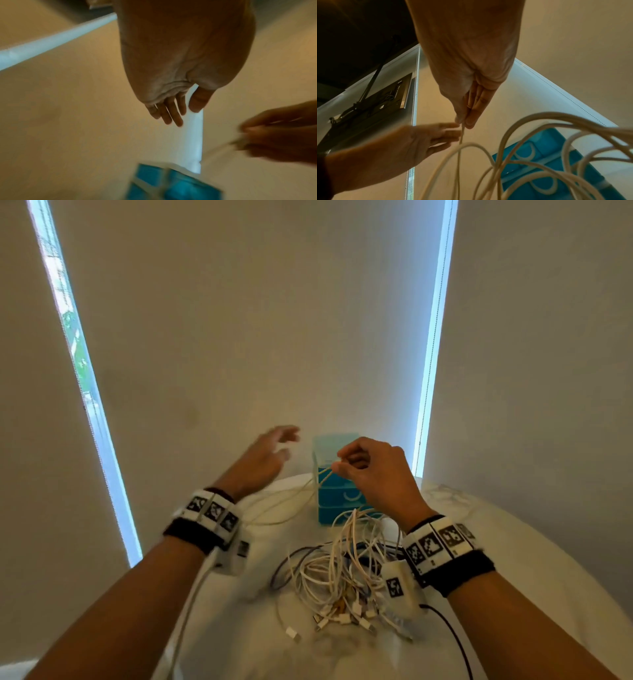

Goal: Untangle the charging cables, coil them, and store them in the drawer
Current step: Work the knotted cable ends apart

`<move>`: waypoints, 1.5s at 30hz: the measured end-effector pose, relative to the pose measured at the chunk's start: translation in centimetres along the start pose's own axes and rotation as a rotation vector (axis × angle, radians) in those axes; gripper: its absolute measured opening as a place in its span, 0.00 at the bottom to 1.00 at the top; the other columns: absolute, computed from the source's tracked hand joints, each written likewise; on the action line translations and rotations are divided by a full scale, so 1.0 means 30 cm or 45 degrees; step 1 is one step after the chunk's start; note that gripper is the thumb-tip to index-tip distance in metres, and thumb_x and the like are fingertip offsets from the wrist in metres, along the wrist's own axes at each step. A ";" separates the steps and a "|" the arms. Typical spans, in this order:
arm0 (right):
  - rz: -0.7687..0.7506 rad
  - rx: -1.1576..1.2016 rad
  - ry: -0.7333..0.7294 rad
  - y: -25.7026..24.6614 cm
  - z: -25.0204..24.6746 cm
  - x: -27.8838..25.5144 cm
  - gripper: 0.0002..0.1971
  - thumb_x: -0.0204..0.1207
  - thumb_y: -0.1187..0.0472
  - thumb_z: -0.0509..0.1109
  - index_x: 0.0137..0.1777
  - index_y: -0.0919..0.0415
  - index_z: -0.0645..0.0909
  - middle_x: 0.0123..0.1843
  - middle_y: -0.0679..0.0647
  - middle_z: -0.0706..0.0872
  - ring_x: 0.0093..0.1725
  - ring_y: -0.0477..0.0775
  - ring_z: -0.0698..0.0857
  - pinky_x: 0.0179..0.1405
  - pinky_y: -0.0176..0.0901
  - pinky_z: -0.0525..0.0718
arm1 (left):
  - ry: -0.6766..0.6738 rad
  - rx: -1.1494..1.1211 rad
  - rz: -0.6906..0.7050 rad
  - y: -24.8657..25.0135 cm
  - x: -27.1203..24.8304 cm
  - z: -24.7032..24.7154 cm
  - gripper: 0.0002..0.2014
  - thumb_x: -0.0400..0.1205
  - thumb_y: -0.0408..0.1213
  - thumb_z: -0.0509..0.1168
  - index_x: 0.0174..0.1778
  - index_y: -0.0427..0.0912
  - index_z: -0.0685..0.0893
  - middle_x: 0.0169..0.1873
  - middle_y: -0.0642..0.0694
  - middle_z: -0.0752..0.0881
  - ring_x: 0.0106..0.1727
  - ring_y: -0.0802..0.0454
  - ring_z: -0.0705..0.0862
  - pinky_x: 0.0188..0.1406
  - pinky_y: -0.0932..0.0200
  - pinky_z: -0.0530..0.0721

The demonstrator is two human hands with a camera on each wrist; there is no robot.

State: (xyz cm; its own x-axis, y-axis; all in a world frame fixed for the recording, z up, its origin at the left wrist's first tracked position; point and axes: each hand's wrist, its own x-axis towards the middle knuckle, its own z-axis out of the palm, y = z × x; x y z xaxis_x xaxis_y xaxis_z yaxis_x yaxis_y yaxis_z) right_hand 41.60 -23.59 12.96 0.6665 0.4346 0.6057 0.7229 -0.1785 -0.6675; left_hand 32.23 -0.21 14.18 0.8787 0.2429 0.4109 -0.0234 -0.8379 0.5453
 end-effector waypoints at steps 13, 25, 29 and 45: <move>0.136 -0.129 -0.174 0.104 -0.153 -0.083 0.16 0.80 0.39 0.80 0.61 0.45 0.91 0.51 0.39 0.93 0.47 0.37 0.92 0.42 0.28 0.86 | 0.011 -0.654 -0.186 0.192 -0.033 0.326 0.28 0.93 0.67 0.49 0.57 0.53 0.89 0.50 0.55 0.84 0.53 0.58 0.83 0.59 0.49 0.80; 0.124 0.675 0.648 0.077 -0.244 -0.004 0.08 0.87 0.54 0.77 0.58 0.57 0.92 0.47 0.50 0.93 0.44 0.49 0.89 0.41 0.42 0.89 | -0.017 -0.649 0.053 0.136 -0.075 0.404 0.09 0.83 0.53 0.79 0.54 0.55 0.94 0.25 0.61 0.80 0.28 0.65 0.76 0.43 0.66 0.79; 0.192 0.995 0.532 0.053 -0.211 -0.034 0.05 0.89 0.60 0.74 0.59 0.60 0.90 0.46 0.54 0.90 0.44 0.48 0.88 0.42 0.39 0.89 | 0.133 -0.757 0.024 0.115 -0.068 0.418 0.14 0.84 0.52 0.78 0.65 0.62 0.92 0.30 0.52 0.64 0.31 0.57 0.69 0.39 0.61 0.79; 0.243 0.312 -0.270 0.189 -0.003 -0.228 0.13 0.86 0.52 0.78 0.68 0.41 0.87 0.50 0.47 0.92 0.46 0.48 0.92 0.46 0.41 0.92 | 0.199 -1.167 0.021 0.226 -0.107 0.342 0.10 0.82 0.38 0.80 0.57 0.39 0.97 0.50 0.51 0.97 0.52 0.61 0.95 0.54 0.67 0.89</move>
State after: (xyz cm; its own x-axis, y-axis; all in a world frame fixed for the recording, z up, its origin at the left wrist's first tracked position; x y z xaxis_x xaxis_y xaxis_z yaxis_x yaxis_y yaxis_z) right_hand 41.16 -27.65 5.06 0.7139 0.5918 0.3743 0.5074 -0.0687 -0.8590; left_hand 34.15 -11.68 9.06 0.8025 0.3532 0.4809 -0.4609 -0.1447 0.8756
